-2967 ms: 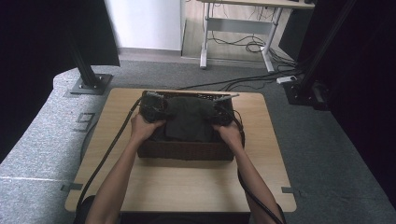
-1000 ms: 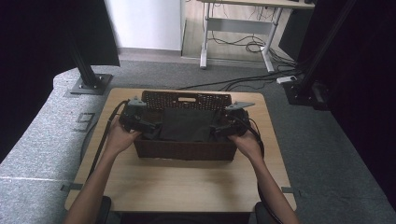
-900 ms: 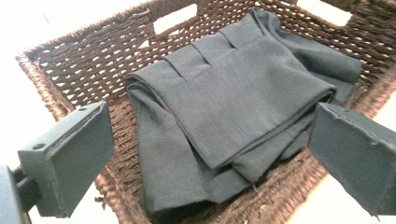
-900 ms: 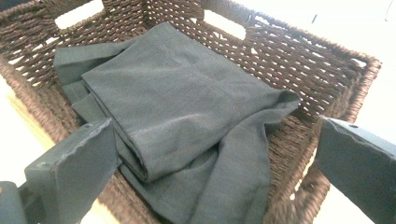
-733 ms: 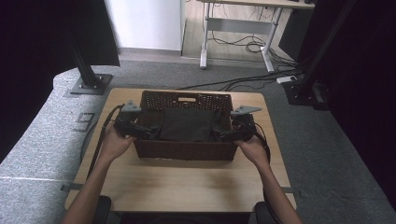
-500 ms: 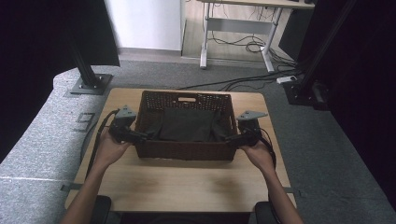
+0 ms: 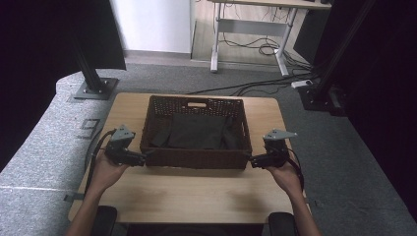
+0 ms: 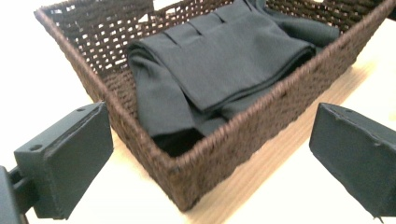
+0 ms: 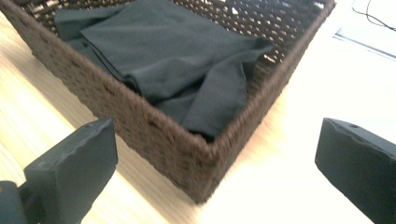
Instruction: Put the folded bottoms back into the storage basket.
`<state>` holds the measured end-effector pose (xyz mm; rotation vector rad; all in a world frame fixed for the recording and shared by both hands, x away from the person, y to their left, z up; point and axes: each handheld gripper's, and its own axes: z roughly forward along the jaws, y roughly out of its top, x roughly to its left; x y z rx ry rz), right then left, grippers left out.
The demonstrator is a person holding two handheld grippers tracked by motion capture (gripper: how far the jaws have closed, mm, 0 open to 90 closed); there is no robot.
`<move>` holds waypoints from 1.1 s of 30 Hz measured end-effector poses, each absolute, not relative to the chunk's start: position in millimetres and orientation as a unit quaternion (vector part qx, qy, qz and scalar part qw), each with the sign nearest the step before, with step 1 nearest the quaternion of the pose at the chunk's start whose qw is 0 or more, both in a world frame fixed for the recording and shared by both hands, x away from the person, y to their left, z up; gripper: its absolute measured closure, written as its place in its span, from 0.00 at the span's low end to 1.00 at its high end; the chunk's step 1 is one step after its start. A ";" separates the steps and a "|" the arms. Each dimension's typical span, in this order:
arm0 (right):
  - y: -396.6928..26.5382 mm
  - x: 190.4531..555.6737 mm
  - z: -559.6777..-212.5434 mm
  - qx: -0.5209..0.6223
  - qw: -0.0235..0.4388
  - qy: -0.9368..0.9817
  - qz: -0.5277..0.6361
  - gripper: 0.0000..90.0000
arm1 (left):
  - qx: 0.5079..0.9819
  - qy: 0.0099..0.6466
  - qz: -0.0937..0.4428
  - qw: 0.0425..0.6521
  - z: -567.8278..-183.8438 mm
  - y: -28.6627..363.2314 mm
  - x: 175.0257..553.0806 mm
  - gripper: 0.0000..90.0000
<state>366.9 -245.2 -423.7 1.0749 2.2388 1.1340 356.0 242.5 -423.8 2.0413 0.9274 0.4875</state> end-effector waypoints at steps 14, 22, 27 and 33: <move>-253.4 351.8 -467.9 0.402 0.196 0.801 0.398 0.00 | 0.813 0.367 0.204 0.404 -464.8 246.6 337.0 0.00; -257.6 348.1 -501.1 0.425 0.186 0.795 0.392 0.02 | 0.810 0.383 0.197 0.398 -492.2 249.8 332.1 0.00; -258.6 346.9 -519.4 0.433 0.177 0.797 0.382 0.02 | 0.810 0.389 0.196 0.392 -508.0 249.5 332.5 0.00; -254.3 347.2 -539.8 0.434 0.172 0.810 0.356 0.01 | 0.822 0.391 0.196 0.365 -524.4 246.1 334.2 0.00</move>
